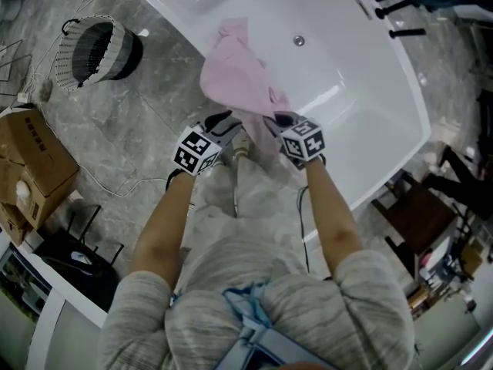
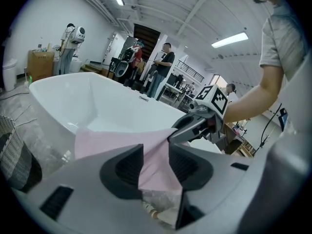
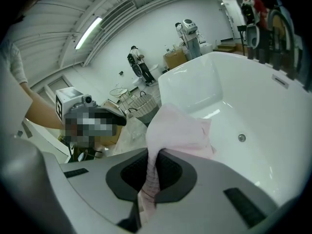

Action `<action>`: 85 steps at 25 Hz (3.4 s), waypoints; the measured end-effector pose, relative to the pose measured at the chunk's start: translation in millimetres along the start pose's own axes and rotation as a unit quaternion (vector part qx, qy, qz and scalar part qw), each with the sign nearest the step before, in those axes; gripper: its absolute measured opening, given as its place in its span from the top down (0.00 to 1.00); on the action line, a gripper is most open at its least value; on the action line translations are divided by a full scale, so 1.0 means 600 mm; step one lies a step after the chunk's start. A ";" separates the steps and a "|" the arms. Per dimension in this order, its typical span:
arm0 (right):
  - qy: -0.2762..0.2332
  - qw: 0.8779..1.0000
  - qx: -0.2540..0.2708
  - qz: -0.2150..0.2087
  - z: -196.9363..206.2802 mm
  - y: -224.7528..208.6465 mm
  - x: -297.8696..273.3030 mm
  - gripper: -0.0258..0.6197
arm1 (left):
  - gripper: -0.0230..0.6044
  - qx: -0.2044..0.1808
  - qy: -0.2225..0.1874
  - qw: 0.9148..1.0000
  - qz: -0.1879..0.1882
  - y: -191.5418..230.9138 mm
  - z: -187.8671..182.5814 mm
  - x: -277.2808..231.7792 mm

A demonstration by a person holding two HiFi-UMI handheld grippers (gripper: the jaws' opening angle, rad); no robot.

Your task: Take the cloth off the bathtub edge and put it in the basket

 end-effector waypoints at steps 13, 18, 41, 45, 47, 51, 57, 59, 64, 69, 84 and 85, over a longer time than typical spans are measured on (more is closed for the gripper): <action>-0.062 0.998 -0.010 -0.029 -0.081 0.027 0.030 0.94 | 0.65 0.019 -0.009 1.000 -0.018 0.022 -0.005 0.010; -0.085 0.995 -0.019 -0.039 -0.116 0.041 0.041 0.94 | 0.65 0.011 -0.009 0.999 -0.030 0.031 -0.015 0.023; -0.146 0.969 0.036 -0.195 -0.223 0.148 0.137 0.95 | 0.05 -0.141 0.070 0.983 -0.096 0.057 -0.053 0.008; -0.156 0.962 0.037 -0.222 -0.243 0.159 0.138 0.95 | 0.05 -0.137 0.069 0.984 -0.087 0.065 -0.062 -0.010; -0.157 0.961 0.026 -0.226 -0.245 0.154 0.132 0.95 | 0.36 -0.127 0.067 0.987 -0.068 0.063 -0.066 -0.024; -0.163 0.955 0.036 -0.246 -0.257 0.165 0.139 0.95 | 0.65 -0.130 0.051 0.989 -0.054 0.066 -0.093 -0.032; -0.180 0.956 0.051 -0.228 -0.263 0.162 0.137 0.95 | 0.91 -0.114 0.042 0.992 -0.039 0.065 -0.092 -0.013; -0.183 0.958 0.045 -0.218 -0.258 0.153 0.136 0.95 | 0.91 -0.105 0.036 0.993 -0.044 0.067 -0.089 0.001; -0.168 0.969 0.020 -0.181 -0.226 0.109 0.121 0.94 | 0.91 -0.087 0.023 0.994 -0.057 0.068 -0.086 0.034; -0.144 0.979 0.026 -0.145 -0.195 0.081 0.096 0.92 | 0.91 -0.082 0.009 0.995 -0.060 0.060 -0.084 0.055; -0.006 0.993 0.111 0.029 -0.068 -0.042 0.015 0.73 | 0.91 -0.087 -0.024 0.994 -0.064 0.028 -0.116 0.151; -0.001 0.994 0.105 0.034 -0.063 -0.049 0.009 0.73 | 0.91 -0.090 -0.024 0.994 -0.062 0.024 -0.118 0.159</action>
Point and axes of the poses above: the fingertips, and each gripper's own axes: x backward along the fingers, y to its left, z out of its underside, the point moved 2 cm from there along x, backward along the fingers, and after that the axes turned 10 degrees about z, right-handed, at the moved point
